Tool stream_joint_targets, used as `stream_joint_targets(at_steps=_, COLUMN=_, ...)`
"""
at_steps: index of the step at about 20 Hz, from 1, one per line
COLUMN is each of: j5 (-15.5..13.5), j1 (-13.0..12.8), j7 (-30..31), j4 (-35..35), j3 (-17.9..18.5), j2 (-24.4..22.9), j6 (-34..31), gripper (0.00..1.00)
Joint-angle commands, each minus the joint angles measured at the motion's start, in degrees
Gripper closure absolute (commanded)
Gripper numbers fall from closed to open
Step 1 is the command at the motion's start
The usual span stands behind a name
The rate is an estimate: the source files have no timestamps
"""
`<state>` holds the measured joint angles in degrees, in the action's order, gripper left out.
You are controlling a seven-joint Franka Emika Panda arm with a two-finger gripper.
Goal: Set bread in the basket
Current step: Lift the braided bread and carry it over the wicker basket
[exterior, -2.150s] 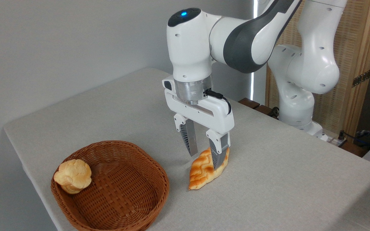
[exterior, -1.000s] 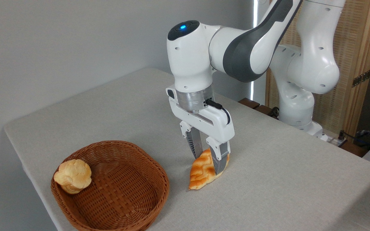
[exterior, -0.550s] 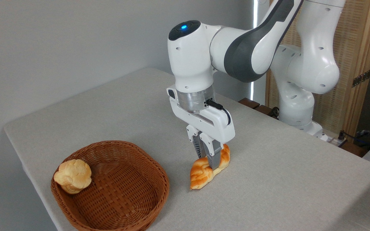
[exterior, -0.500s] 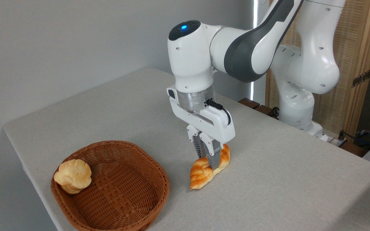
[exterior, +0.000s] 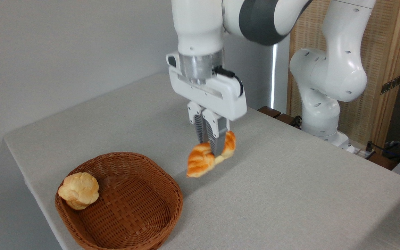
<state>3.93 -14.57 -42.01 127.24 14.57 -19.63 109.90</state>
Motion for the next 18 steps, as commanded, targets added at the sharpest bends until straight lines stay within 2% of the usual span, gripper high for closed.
stream_joint_targets(at_steps=1, j5=-1.5, j1=-0.8, j7=-0.9, j4=-2.4, j3=0.3, j2=0.9, j6=5.4, gripper=0.85)
stream_joint_targets(at_steps=3, j5=-1.5, j1=-1.0, j7=-0.9, j4=-2.3, j3=0.3, j2=2.2, j6=11.1, gripper=0.79)
stream_joint_targets(at_steps=5, j5=-1.6, j1=-1.1, j7=-1.1, j4=-2.3, j3=0.2, j2=3.5, j6=16.6, gripper=0.79)
stream_joint_targets(at_steps=10, j5=-4.4, j1=-1.1, j7=-1.4, j4=-2.3, j3=0.3, j2=6.3, j6=28.4, gripper=0.77)
stream_joint_targets(at_steps=13, j5=-5.4, j1=-1.1, j7=-1.4, j4=-2.3, j3=0.3, j2=9.2, j6=34.1, gripper=0.66)
stream_joint_targets(at_steps=15, j5=-5.6, j1=-1.8, j7=-0.9, j4=-2.3, j3=0.2, j2=11.5, j6=36.0, gripper=0.31)
stream_joint_targets(at_steps=16, j5=-5.9, j1=-1.9, j7=-0.6, j4=-2.3, j3=0.2, j2=12.3, j6=36.7, gripper=0.26)
stream_joint_targets(at_steps=17, j5=-6.9, j1=-1.9, j7=-0.6, j4=-2.3, j3=0.2, j2=13.1, j6=37.7, gripper=0.16)
stream_joint_targets(at_steps=18, j5=-7.9, j1=-1.9, j7=-0.6, j4=-2.3, j3=0.2, j2=13.6, j6=38.4, gripper=0.12)
